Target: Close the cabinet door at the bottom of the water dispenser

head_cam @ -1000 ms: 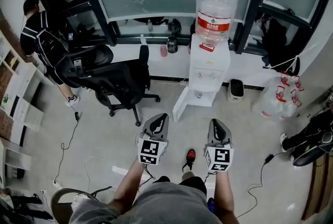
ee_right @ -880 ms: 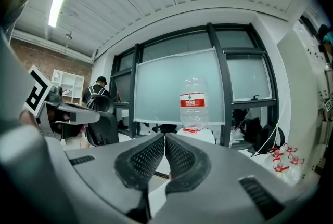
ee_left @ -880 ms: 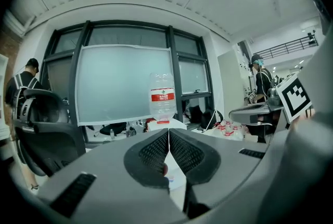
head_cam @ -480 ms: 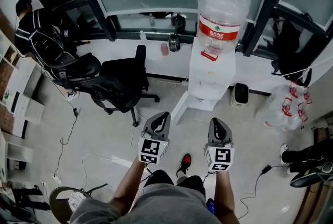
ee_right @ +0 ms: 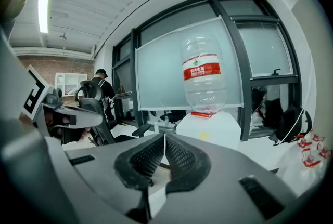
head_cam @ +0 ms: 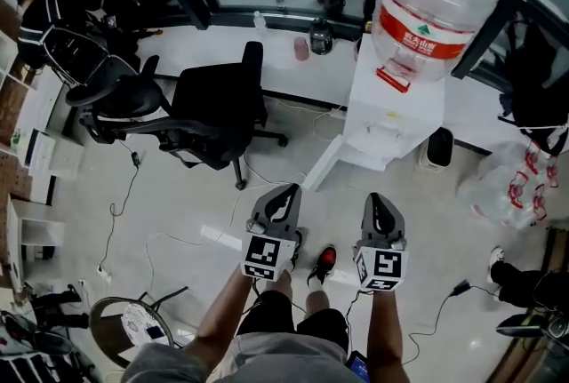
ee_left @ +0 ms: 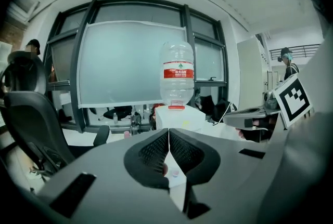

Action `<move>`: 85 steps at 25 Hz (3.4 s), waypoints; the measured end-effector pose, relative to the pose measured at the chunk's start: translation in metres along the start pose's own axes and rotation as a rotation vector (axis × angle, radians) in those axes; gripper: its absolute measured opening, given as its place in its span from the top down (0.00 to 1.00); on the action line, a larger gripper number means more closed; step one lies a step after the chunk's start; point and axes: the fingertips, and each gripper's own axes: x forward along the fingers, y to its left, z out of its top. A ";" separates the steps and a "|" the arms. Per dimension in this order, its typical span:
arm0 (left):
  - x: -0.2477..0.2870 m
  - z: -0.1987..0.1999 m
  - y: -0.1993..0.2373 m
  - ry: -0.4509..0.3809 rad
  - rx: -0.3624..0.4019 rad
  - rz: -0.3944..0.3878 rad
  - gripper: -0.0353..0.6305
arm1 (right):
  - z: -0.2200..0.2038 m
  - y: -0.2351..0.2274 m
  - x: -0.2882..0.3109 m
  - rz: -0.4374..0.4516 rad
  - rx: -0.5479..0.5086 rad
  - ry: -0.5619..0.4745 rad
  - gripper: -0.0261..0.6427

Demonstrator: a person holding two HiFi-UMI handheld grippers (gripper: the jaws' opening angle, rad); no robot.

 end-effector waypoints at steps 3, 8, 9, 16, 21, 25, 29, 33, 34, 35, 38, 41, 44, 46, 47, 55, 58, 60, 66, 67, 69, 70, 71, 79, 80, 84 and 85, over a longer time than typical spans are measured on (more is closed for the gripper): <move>0.023 -0.027 0.015 0.034 -0.017 -0.005 0.91 | -0.023 0.000 0.027 -0.002 0.014 0.030 0.93; 0.062 -0.078 0.043 0.089 -0.027 -0.018 0.91 | -0.071 0.001 0.074 -0.014 0.043 0.078 0.93; 0.069 -0.089 0.048 0.099 -0.025 -0.020 0.91 | -0.082 0.002 0.084 -0.016 0.047 0.090 0.93; 0.116 -0.182 0.073 0.183 -0.046 -0.043 0.91 | -0.174 0.012 0.142 -0.014 0.091 0.188 0.93; 0.137 -0.248 0.086 0.219 -0.063 -0.051 0.91 | -0.240 0.025 0.171 0.005 0.107 0.240 0.93; 0.148 -0.296 0.100 0.257 -0.080 -0.048 0.91 | -0.295 0.037 0.191 0.022 0.112 0.301 0.93; 0.156 -0.347 0.110 0.292 -0.089 -0.043 0.91 | -0.350 0.051 0.205 0.037 0.132 0.353 0.93; 0.162 -0.393 0.118 0.321 -0.106 -0.042 0.91 | -0.397 0.061 0.214 0.043 0.142 0.390 0.93; 0.163 -0.403 0.120 0.325 -0.109 -0.042 0.91 | -0.406 0.064 0.217 0.047 0.142 0.394 0.93; 0.164 -0.412 0.122 0.329 -0.113 -0.043 0.91 | -0.415 0.067 0.219 0.052 0.143 0.398 0.93; 0.166 -0.437 0.123 0.339 -0.123 -0.044 0.91 | -0.443 0.076 0.224 0.057 0.142 0.423 0.93; 0.168 -0.455 0.125 0.346 -0.129 -0.047 0.91 | -0.467 0.084 0.230 0.038 0.156 0.438 0.92; 0.168 -0.469 0.127 0.352 -0.128 -0.056 0.91 | -0.481 0.090 0.237 0.024 0.167 0.443 0.89; 0.167 -0.476 0.128 0.360 -0.123 -0.062 0.91 | -0.490 0.093 0.240 0.016 0.182 0.454 0.79; 0.166 -0.479 0.129 0.363 -0.122 -0.064 0.91 | -0.494 0.095 0.242 0.012 0.192 0.459 0.75; 0.165 -0.499 0.138 0.389 -0.127 -0.081 0.91 | -0.519 0.112 0.263 -0.010 0.221 0.509 0.55; 0.167 -0.503 0.141 0.393 -0.126 -0.087 0.91 | -0.524 0.114 0.270 -0.026 0.230 0.521 0.55; 0.170 -0.504 0.142 0.389 -0.129 -0.091 0.91 | -0.526 0.112 0.272 -0.047 0.227 0.526 0.55; 0.179 -0.500 0.144 0.384 -0.126 -0.109 0.91 | -0.529 0.107 0.272 -0.068 0.236 0.545 0.59; 0.181 -0.499 0.144 0.386 -0.122 -0.112 0.91 | -0.529 0.107 0.272 -0.068 0.237 0.546 0.60; 0.184 -0.498 0.144 0.386 -0.114 -0.121 0.91 | -0.530 0.106 0.270 -0.070 0.244 0.547 0.60; 0.186 -0.497 0.143 0.386 -0.109 -0.126 0.91 | -0.531 0.106 0.269 -0.073 0.251 0.548 0.60; 0.188 -0.496 0.142 0.385 -0.103 -0.132 0.91 | -0.531 0.106 0.268 -0.077 0.259 0.548 0.61; 0.195 -0.494 0.127 0.380 -0.061 -0.196 0.91 | -0.532 0.099 0.258 -0.110 0.297 0.523 0.63; 0.195 -0.494 0.124 0.379 -0.056 -0.204 0.91 | -0.533 0.096 0.254 -0.118 0.295 0.523 0.64; 0.196 -0.491 0.112 0.375 -0.031 -0.231 0.91 | -0.536 0.083 0.241 -0.142 0.287 0.511 0.66; 0.196 -0.492 0.109 0.376 -0.024 -0.238 0.91 | -0.536 0.080 0.238 -0.142 0.282 0.509 0.66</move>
